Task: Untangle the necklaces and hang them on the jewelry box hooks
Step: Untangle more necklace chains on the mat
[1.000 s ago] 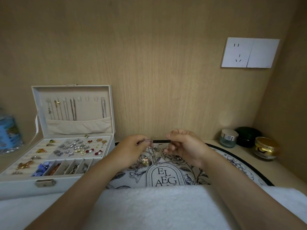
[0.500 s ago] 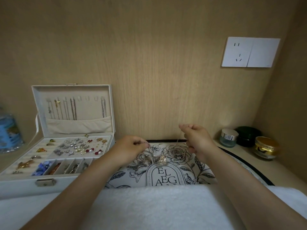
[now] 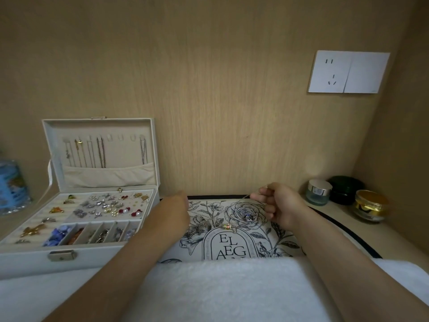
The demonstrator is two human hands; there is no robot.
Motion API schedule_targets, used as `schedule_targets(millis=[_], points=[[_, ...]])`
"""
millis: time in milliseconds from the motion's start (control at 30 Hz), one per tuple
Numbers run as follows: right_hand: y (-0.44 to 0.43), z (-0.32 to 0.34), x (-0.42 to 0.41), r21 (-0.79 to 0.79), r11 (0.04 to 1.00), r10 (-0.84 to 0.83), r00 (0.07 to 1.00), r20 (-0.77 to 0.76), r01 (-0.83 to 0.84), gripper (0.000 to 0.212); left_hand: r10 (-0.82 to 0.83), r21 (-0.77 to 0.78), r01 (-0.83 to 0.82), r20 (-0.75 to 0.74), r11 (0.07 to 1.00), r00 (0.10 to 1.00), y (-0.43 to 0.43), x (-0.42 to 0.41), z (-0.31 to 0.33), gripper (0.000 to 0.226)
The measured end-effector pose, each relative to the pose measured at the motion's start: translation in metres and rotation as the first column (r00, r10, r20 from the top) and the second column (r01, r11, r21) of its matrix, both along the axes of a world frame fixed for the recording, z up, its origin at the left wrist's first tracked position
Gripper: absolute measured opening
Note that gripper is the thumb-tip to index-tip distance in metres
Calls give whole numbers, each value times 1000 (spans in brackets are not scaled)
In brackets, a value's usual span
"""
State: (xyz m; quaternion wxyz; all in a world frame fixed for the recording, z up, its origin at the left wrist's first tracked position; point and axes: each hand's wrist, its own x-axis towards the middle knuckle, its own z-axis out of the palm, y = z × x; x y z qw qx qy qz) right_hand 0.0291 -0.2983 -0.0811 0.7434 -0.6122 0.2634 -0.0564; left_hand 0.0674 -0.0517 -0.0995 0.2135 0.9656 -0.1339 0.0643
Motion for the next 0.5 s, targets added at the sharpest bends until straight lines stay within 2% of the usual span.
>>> schedule_targets(millis=[133,233,300,400,500], points=[[1,-4,2,-87,993,84,995,44,-80,24,-46,216,38,32,976,998,0,0,-3,21],[6,-3,5,-37,990,141,972,188,-137,27,-64,268,41,78,963,995,0,0,-7,20],[9,-2,7,-73,979,202,945,258,-189,23,-85,289,45,128,956,988,0,-3,-7,25],[11,-6,7,-429,882,296,938,183,-195,33,-162,302,98,195,948,967,-1,-1,-8,36],[19,-9,3,-685,715,302,946,120,-141,38,-226,230,188,153,955,962,-4,1,-3,27]])
